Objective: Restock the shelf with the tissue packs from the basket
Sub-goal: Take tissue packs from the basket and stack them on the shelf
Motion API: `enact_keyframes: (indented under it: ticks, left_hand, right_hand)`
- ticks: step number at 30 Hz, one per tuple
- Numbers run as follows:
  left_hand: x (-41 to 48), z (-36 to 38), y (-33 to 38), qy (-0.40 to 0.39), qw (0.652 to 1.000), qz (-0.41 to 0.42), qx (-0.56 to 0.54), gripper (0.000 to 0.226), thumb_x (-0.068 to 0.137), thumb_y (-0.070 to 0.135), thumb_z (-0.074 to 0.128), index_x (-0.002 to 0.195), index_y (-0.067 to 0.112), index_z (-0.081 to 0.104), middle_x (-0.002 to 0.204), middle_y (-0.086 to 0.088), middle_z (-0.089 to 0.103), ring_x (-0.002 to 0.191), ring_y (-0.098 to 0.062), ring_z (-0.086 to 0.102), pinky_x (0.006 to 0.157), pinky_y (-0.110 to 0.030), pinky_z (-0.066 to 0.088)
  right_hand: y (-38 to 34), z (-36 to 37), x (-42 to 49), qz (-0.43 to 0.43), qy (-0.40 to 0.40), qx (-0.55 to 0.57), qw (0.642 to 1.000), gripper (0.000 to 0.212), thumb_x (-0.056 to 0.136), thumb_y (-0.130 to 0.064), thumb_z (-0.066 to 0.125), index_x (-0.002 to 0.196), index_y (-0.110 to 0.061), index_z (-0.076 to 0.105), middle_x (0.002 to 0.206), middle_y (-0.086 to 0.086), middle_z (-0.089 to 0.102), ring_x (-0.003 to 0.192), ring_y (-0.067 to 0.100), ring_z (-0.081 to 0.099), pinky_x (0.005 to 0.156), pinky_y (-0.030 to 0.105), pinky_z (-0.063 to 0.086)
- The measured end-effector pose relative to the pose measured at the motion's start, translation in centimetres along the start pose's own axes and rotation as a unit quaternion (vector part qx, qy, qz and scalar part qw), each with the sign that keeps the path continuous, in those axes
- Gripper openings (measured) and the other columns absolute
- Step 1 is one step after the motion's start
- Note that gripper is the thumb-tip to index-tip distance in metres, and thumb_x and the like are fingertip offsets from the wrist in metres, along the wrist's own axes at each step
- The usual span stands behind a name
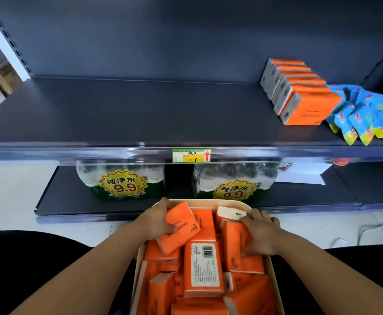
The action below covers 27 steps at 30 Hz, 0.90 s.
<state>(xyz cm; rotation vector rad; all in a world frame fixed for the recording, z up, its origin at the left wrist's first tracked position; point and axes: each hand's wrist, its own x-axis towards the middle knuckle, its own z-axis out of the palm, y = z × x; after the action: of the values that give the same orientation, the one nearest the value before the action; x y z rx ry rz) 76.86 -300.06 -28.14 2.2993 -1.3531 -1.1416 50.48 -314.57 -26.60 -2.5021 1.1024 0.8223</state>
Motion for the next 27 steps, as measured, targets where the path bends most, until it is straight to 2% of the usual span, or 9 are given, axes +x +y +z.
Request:
enact_keyframes:
  ticks: [4,8,12,15,17,19,22,25,27]
  left_hand:
    - [-0.6,-0.5,0.7,-0.005,0.999,0.029,-0.016,0.067,0.078,0.044,0.074,0.132,0.025,0.038,0.124,0.002,0.050,0.112,-0.015,0.054,0.094,-0.030,0.045]
    - [-0.9,-1.5,1.8,-0.018,0.998,0.056,-0.015,0.064,0.081,0.036,0.068,0.138,0.041,0.041,0.129,0.003,0.048,0.113,-0.011,0.053,0.094,-0.024,0.045]
    - [-1.1,-2.4,3.1,-0.041,0.998,0.042,-0.021,0.061,0.083,0.029,0.071,0.139,0.029,0.045,0.126,0.005,0.054,0.111,-0.010,0.056,0.096,-0.028,0.049]
    - [-2.0,-3.7,5.2,-0.054,0.995,0.076,-0.033,0.056,0.083,0.030,0.073,0.133,0.033,0.047,0.123,0.009,0.058,0.106,-0.007,0.060,0.094,-0.027,0.052]
    - [-2.7,-4.8,7.2,-0.039,0.991,0.119,-0.041,0.050,0.082,0.029,0.075,0.126,0.036,0.051,0.119,0.012,0.060,0.102,-0.004,0.062,0.091,-0.022,0.052]
    - [-3.5,-6.0,9.6,-0.023,0.986,0.163,-0.032,0.046,0.082,0.027,0.075,0.123,0.035,0.055,0.117,0.013,0.062,0.100,-0.001,0.062,0.087,-0.014,0.049]
    - [-3.8,-7.8,13.8,0.024,0.969,0.244,-0.018,0.041,0.078,0.026,0.073,0.116,0.031,0.062,0.112,0.013,0.067,0.100,0.002,0.063,0.091,-0.019,0.049]
    - [-3.2,-10.1,18.6,0.076,0.950,0.303,-0.030,0.033,0.081,0.015,0.075,0.110,0.029,0.064,0.104,0.010,0.071,0.094,0.003,0.065,0.085,-0.016,0.049]
    - [-2.1,-11.6,22.1,0.109,0.937,0.329,-0.040,0.033,0.082,0.011,0.075,0.107,0.029,0.063,0.102,0.007,0.071,0.090,0.000,0.066,0.083,-0.015,0.049]
  right_hand:
    - [-0.8,-0.3,-0.2,-0.046,-0.003,0.040,0.998,0.088,0.068,-0.070,0.061,0.140,-0.024,0.038,0.145,0.002,0.035,0.138,0.024,0.028,0.113,0.045,0.023]
    - [-1.4,-2.1,-1.1,-0.079,0.000,0.062,0.995,0.066,0.075,-0.049,0.072,0.130,-0.028,0.040,0.136,0.001,0.050,0.127,0.023,0.044,0.107,0.040,0.032]
    - [-1.3,-4.2,-2.0,-0.150,-0.020,0.135,0.979,0.058,0.081,-0.027,0.075,0.133,-0.026,0.049,0.134,-0.004,0.047,0.124,0.019,0.045,0.106,0.037,0.039]
    - [-0.6,-6.4,-3.0,-0.190,-0.007,0.189,0.963,0.047,0.082,-0.017,0.074,0.123,-0.024,0.054,0.118,-0.006,0.051,0.108,0.015,0.049,0.095,0.033,0.043]
    - [0.2,-7.9,-4.1,-0.220,0.007,0.272,0.937,0.039,0.080,-0.016,0.076,0.110,-0.026,0.053,0.100,-0.009,0.052,0.094,0.010,0.050,0.084,0.029,0.043]
    - [1.1,-9.5,-5.2,-0.244,0.026,0.384,0.890,0.037,0.078,-0.011,0.077,0.104,-0.023,0.054,0.097,-0.003,0.057,0.091,0.011,0.053,0.083,0.031,0.046]
    - [2.8,-12.0,-7.2,-0.242,0.080,0.512,0.820,0.037,0.078,0.006,0.073,0.104,-0.016,0.059,0.094,-0.002,0.065,0.090,0.009,0.060,0.081,0.024,0.050]
    - [5.1,-14.3,-8.4,-0.246,0.177,0.552,0.777,0.041,0.073,0.001,0.079,0.109,-0.013,0.066,0.115,-0.003,0.062,0.100,0.002,0.062,0.082,0.018,0.048]
    - [7.1,-15.3,-8.6,-0.256,0.224,0.572,0.746,0.049,0.067,-0.011,0.086,0.112,-0.017,0.070,0.131,0.000,0.055,0.115,0.003,0.058,0.090,0.022,0.049]
